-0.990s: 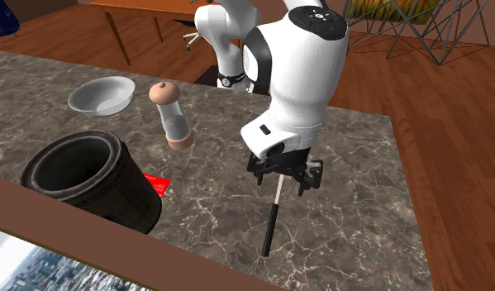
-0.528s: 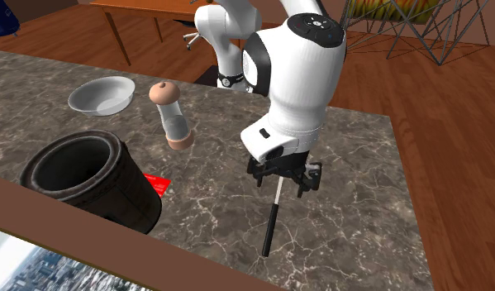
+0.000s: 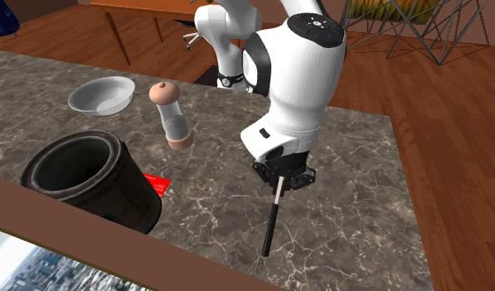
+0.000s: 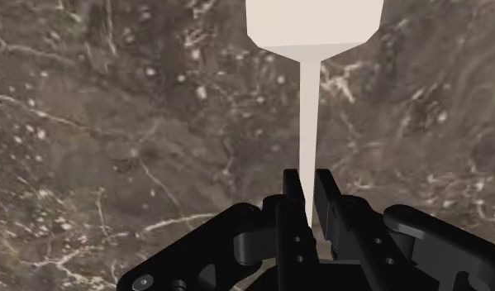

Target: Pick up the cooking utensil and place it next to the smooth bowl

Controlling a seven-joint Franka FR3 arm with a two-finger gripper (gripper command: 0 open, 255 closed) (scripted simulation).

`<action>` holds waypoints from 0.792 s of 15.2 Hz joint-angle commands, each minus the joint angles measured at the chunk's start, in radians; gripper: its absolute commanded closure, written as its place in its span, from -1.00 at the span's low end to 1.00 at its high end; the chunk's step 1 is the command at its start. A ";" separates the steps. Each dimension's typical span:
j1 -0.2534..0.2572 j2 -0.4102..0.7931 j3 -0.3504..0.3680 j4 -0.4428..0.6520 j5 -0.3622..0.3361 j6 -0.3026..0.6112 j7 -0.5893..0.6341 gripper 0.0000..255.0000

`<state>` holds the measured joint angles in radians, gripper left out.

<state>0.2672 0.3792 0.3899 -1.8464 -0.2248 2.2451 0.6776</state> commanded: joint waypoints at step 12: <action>-0.009 -0.056 0.015 0.048 0.034 -0.099 -0.025 1.00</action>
<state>0.2589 0.3304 0.4029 -1.8025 -0.1949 2.1571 0.6558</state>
